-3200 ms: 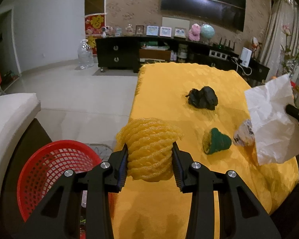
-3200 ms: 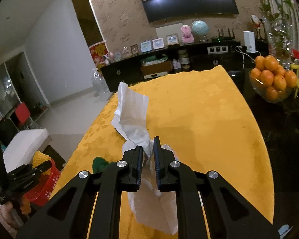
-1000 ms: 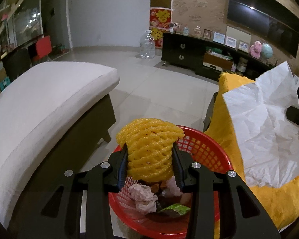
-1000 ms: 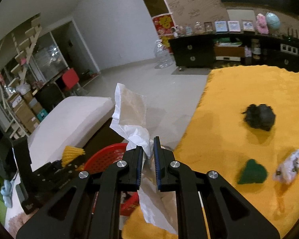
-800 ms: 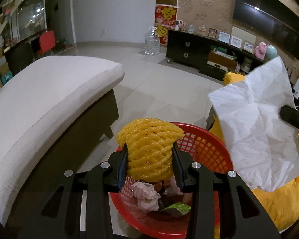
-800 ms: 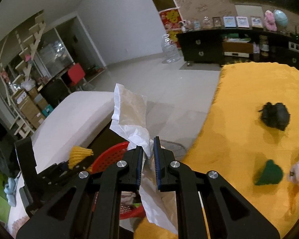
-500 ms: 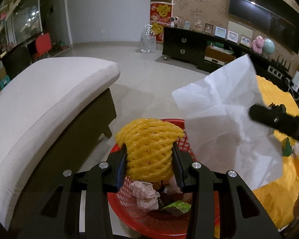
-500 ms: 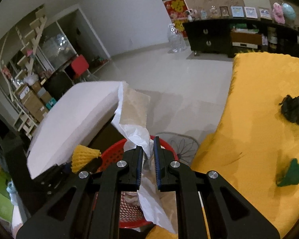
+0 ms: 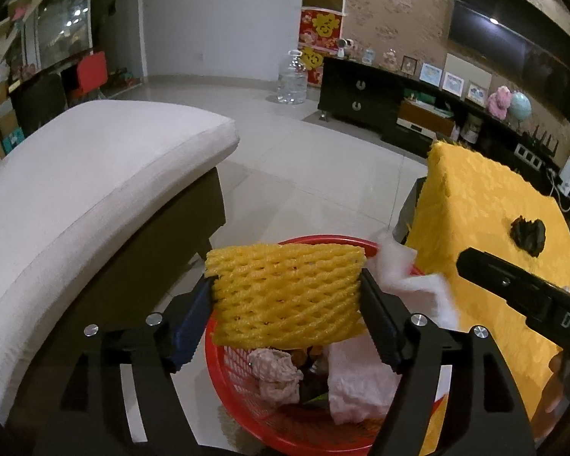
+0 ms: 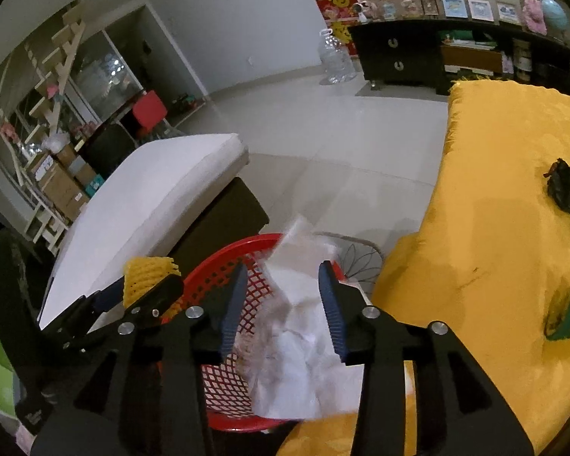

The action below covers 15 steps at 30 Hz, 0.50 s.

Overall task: Collect trash
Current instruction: 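Carry the foam net and tissue over the red wastebasket and open both tools, then move both tools back over the table toward the green scrubber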

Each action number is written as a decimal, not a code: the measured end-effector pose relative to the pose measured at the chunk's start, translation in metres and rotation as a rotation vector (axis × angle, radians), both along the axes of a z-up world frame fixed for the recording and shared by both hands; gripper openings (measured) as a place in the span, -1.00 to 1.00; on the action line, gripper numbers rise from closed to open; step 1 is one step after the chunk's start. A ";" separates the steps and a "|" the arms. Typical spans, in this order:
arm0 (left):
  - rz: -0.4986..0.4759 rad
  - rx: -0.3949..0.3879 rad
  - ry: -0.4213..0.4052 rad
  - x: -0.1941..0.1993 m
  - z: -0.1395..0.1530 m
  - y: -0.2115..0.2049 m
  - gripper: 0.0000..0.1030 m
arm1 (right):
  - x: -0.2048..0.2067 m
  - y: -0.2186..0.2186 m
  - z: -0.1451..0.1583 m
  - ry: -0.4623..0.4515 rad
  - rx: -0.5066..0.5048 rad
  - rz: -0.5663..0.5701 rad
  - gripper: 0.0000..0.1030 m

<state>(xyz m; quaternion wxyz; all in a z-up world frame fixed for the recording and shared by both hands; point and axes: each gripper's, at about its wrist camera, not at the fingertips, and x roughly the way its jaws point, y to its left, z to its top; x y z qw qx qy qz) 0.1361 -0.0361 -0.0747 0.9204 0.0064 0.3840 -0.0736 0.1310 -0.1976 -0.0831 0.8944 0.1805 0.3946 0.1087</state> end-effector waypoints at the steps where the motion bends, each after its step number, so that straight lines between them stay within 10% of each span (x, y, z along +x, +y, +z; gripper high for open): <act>1: 0.004 -0.003 -0.003 0.000 0.000 0.001 0.40 | 0.000 -0.002 0.001 -0.001 0.000 -0.001 -0.21; 15: -0.002 -0.033 -0.030 -0.003 0.007 0.001 0.66 | -0.017 -0.016 0.000 -0.022 -0.030 -0.028 -0.18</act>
